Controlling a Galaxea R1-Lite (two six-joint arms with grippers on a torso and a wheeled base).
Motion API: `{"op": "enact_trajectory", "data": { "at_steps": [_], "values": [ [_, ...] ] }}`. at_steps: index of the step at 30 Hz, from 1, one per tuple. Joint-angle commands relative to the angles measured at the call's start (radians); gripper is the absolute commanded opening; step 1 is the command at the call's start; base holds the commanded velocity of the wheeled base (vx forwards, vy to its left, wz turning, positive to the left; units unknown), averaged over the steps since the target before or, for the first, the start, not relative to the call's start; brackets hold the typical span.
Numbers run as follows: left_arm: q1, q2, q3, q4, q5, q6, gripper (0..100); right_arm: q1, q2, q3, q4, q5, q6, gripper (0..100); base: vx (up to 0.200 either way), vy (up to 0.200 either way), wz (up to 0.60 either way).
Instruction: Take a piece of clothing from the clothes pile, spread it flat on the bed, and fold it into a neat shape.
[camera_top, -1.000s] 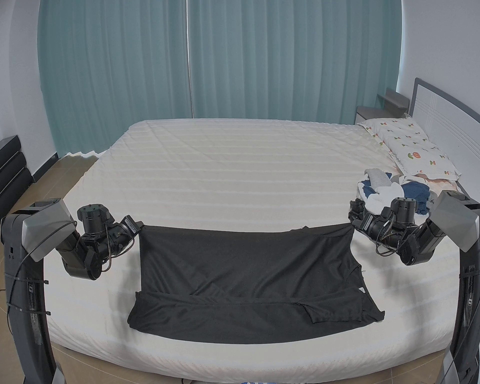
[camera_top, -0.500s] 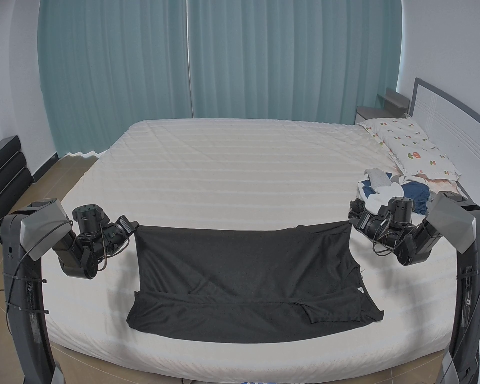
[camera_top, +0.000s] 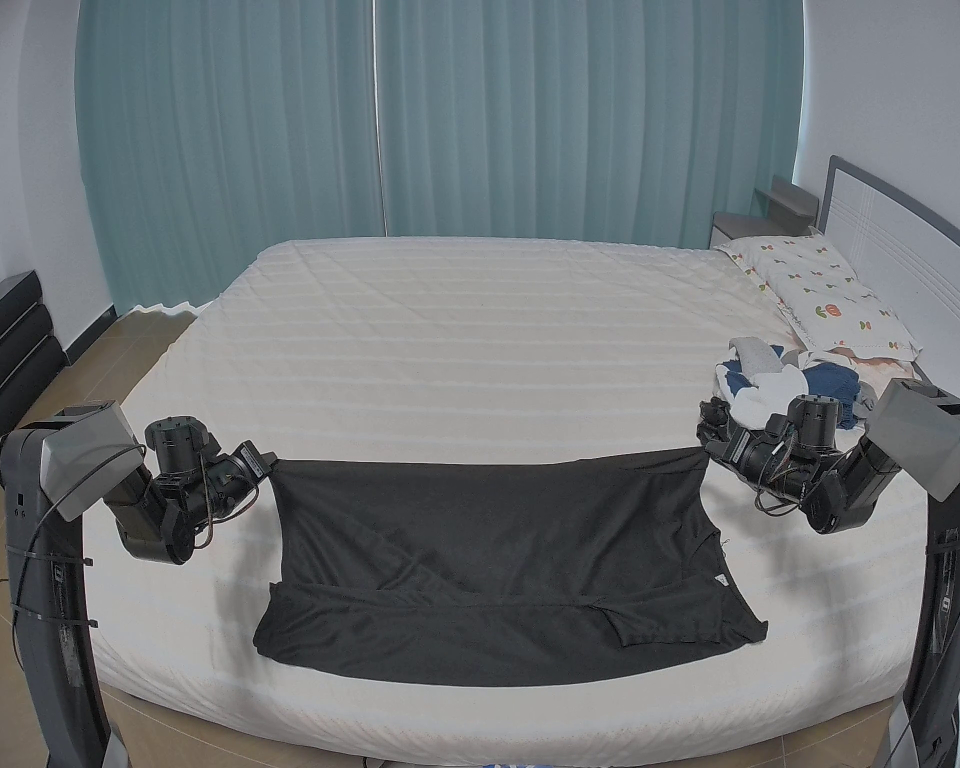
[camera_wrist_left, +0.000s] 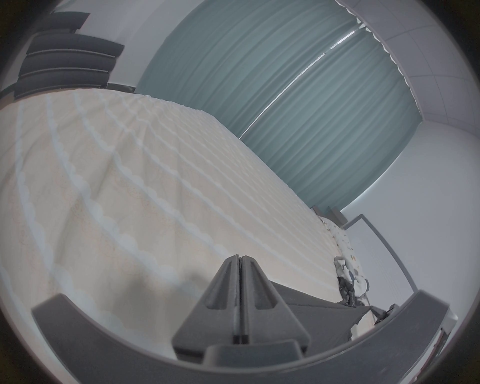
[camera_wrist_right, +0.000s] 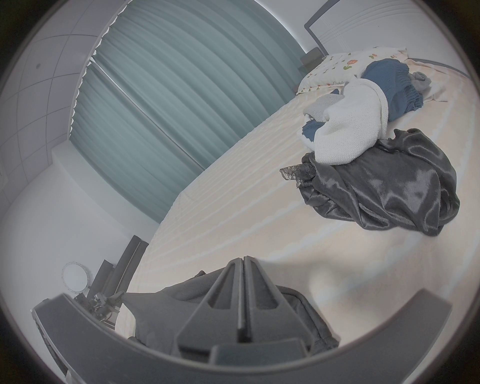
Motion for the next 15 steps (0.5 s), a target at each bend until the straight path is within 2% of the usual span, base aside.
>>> {"op": "enact_trajectory", "data": {
  "at_steps": [1,8,15],
  "values": [
    [0.002,-0.015,0.037,-0.002,0.000,0.031,0,-0.002,-0.048,0.051,-0.010,0.019,-0.001,0,0.000,0.000,0.00],
    [0.002,-0.046,0.091,-0.041,0.000,0.077,0,-0.019,-0.094,0.129,-0.009,0.056,-0.011,0,0.000,0.000,0.00],
    [0.002,-0.064,0.153,-0.047,0.000,0.163,0,-0.040,-0.094,0.201,-0.009,0.070,-0.076,0,0.000,0.000,0.00]
  ]
}}
